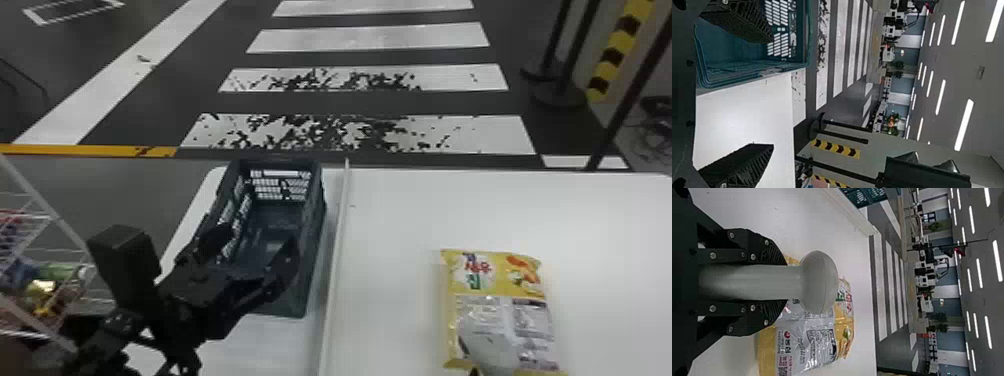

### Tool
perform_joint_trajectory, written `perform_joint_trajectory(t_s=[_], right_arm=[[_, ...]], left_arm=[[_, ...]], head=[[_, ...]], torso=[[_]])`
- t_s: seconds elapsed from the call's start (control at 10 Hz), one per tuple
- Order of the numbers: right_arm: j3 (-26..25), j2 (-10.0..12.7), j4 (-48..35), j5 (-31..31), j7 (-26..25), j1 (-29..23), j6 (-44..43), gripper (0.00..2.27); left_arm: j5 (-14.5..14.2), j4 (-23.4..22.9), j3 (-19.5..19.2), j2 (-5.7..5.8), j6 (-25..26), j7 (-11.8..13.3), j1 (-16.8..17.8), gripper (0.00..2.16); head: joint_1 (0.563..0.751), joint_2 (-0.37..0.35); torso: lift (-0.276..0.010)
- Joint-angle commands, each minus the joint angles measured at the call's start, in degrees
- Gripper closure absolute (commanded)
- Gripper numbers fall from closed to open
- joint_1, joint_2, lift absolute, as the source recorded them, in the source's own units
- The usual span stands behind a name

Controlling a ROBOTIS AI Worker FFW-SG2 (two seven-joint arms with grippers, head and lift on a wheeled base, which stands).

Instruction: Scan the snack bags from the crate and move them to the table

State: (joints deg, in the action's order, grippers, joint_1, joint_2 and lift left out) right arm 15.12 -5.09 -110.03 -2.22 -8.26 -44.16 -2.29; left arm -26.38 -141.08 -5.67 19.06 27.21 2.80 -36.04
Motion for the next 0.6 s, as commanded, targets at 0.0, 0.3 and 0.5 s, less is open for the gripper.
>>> perform_joint_trajectory(t_s=[0.0, 0.3, 0.5], right_arm=[[0.0, -0.1, 0.7, -0.2, 0.0, 0.5, 0.0, 2.24], [-0.3, -0.3, 1.8, -0.7, 0.0, 1.0, -0.6, 2.24], [-0.4, -0.4, 2.2, -0.7, 0.0, 1.0, -0.9, 2.24]], left_arm=[[0.0, -0.1, 0.0, -0.08, 0.0, 0.1, -0.1, 0.04], [0.0, -0.1, -0.1, -0.25, 0.0, 0.3, -0.2, 0.04], [0.0, -0.2, -0.1, -0.34, 0.0, 0.4, -0.4, 0.04]], head=[[0.695, 0.138], [0.695, 0.135], [0.695, 0.132]], torso=[[-0.095], [-0.095], [-0.095]])
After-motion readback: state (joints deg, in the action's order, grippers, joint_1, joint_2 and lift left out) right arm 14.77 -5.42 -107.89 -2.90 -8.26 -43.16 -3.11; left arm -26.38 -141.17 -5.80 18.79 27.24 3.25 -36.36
